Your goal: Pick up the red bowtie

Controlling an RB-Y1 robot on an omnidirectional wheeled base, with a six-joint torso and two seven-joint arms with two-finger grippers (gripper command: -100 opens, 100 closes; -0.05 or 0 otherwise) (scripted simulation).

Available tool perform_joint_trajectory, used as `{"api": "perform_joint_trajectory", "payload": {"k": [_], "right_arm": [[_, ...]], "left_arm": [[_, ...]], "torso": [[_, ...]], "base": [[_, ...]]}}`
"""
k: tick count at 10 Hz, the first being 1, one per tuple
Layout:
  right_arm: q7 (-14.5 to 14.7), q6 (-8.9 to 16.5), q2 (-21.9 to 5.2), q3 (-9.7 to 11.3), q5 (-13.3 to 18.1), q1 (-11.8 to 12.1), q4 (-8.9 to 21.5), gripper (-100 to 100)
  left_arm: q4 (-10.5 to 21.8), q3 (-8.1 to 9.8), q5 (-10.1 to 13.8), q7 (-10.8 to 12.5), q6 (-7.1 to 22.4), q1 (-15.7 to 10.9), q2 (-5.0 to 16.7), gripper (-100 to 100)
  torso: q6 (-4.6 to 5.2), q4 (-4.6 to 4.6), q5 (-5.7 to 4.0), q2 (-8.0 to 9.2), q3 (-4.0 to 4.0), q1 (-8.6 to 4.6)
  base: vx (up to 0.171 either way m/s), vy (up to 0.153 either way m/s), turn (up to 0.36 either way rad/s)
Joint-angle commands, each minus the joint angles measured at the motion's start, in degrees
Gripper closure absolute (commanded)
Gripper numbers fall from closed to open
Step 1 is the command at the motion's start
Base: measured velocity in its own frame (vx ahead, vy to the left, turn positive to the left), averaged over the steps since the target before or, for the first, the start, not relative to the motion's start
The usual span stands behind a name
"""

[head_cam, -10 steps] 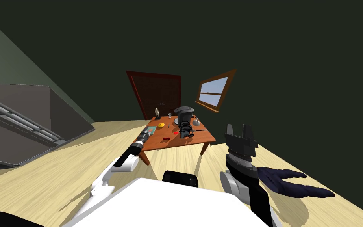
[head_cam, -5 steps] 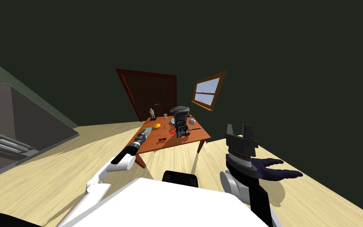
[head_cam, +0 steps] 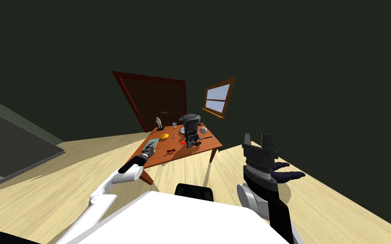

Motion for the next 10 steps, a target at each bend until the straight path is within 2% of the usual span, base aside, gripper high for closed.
{"api": "perform_joint_trajectory", "payload": {"k": [1, 2, 3, 4, 5, 6, 7, 8, 9, 10], "right_arm": [[0.00, 0.00, 0.00, 0.00, 0.00, 0.00, 0.00, 0], [0.00, 0.00, 0.00, 0.00, 0.00, 0.00, 0.00, 0], [0.00, 0.00, 0.00, 0.00, 0.00, 0.00, 0.00, 0], [0.00, 0.00, 0.00, 0.00, 0.00, 0.00, 0.00, 0], [0.00, 0.00, 0.00, 0.00, 0.00, 0.00, 0.00, 0], [0.00, 0.00, 0.00, 0.00, 0.00, 0.00, 0.00, 0], [0.00, 0.00, 0.00, 0.00, 0.00, 0.01, 0.00, 0], [0.00, 0.00, 0.00, 0.00, 0.00, 0.00, 0.00, 0], [0.00, 0.00, 0.00, -0.01, 0.00, 0.01, 0.00, 0], [0.00, 0.00, 0.00, 0.00, 0.00, 0.00, 0.00, 0]], "left_arm": [[2.86, 1.04, 1.86, 0.79, 2.86, -0.86, 1.48, -100], [2.97, 1.04, 1.86, 0.79, 4.23, -0.86, 1.48, -100], [5.31, 1.87, 3.19, 1.37, 6.24, -1.68, 2.38, -100], [5.42, 1.87, 3.19, 1.37, 7.54, -1.68, 2.38, -100], [7.65, 2.65, 4.43, 1.93, 9.50, -2.55, 3.19, -100], [7.88, 2.65, 4.43, 1.93, 10.85, -2.55, 3.19, -100], [10.33, 3.36, 5.58, 2.49, 12.72, -3.46, 3.92, -100], [10.33, 3.36, 5.58, 2.49, 14.13, -3.46, 3.92, -100], [12.77, 4.01, 6.63, 3.02, 16.00, -4.41, 4.55, -100], [12.77, 4.01, 6.63, 3.02, 17.31, -4.41, 4.55, -100]], "torso": [[0.00, 0.00, 0.00, 0.00, 0.00, 0.00], [0.02, 0.00, 0.00, -0.02, -0.01, 0.00], [0.00, -0.01, 0.01, -0.03, -0.02, 0.04], [0.03, -0.01, 0.01, -0.04, -0.02, 0.04], [-0.02, -0.01, 0.01, -0.03, -0.02, 0.06], [0.04, -0.01, 0.01, -0.05, -0.03, 0.06], [-0.03, -0.01, 0.02, -0.04, -0.03, 0.08], [0.02, -0.01, 0.02, -0.05, -0.03, 0.08], [-0.02, -0.01, 0.02, -0.04, -0.03, 0.10], [0.02, -0.01, 0.03, -0.06, -0.04, 0.11]], "base": [[0.003, -0.031, -0.150], [0.003, -0.020, -0.124], [0.004, -0.020, -0.203], [0.004, -0.013, -0.108], [0.008, -0.018, -0.234], [0.007, -0.009, -0.103], [0.009, -0.009, -0.195], [0.008, -0.002, -0.116], [0.011, -0.003, -0.201], [0.011, 0.003, -0.105]]}}
